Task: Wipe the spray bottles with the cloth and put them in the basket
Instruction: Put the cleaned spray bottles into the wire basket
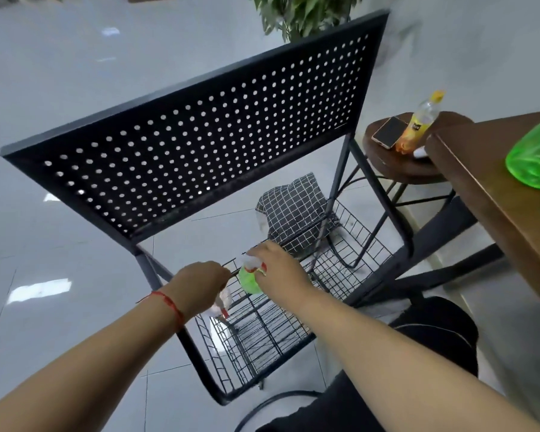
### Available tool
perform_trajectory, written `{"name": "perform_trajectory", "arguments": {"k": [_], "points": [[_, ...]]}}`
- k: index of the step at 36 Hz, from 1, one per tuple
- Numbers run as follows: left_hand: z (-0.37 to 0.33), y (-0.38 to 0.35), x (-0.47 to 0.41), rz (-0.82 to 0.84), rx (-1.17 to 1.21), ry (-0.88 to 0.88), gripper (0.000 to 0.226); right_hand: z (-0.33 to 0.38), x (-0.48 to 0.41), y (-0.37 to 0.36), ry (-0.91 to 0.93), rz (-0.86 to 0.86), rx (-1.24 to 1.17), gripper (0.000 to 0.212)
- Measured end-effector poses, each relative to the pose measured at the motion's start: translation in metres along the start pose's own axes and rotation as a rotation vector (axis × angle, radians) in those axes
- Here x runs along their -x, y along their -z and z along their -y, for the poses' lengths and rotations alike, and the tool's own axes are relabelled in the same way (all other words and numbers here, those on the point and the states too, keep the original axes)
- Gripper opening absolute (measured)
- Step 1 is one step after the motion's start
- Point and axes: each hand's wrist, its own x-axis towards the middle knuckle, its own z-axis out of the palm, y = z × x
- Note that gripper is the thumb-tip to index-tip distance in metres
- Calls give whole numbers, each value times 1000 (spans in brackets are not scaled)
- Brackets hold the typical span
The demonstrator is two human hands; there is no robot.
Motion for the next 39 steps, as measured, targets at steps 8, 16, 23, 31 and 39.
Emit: {"name": "perform_trajectory", "arguments": {"k": [8,16,23,31,39], "points": [[-4,0,7,0,-66,5,20,1,18,24,29,-53,26,43],[-15,20,20,30,-207,57,25,5,52,59,18,-89,37,54],[-54,93,40,-92,-145,38,43,25,96,120,93,-176,76,48],[-191,253,32,-618,246,-272,26,25,176,275,91,-599,208,33],[-320,379,-3,-844,329,-570,35,-11,268,420,-11,-998,486,29]]}}
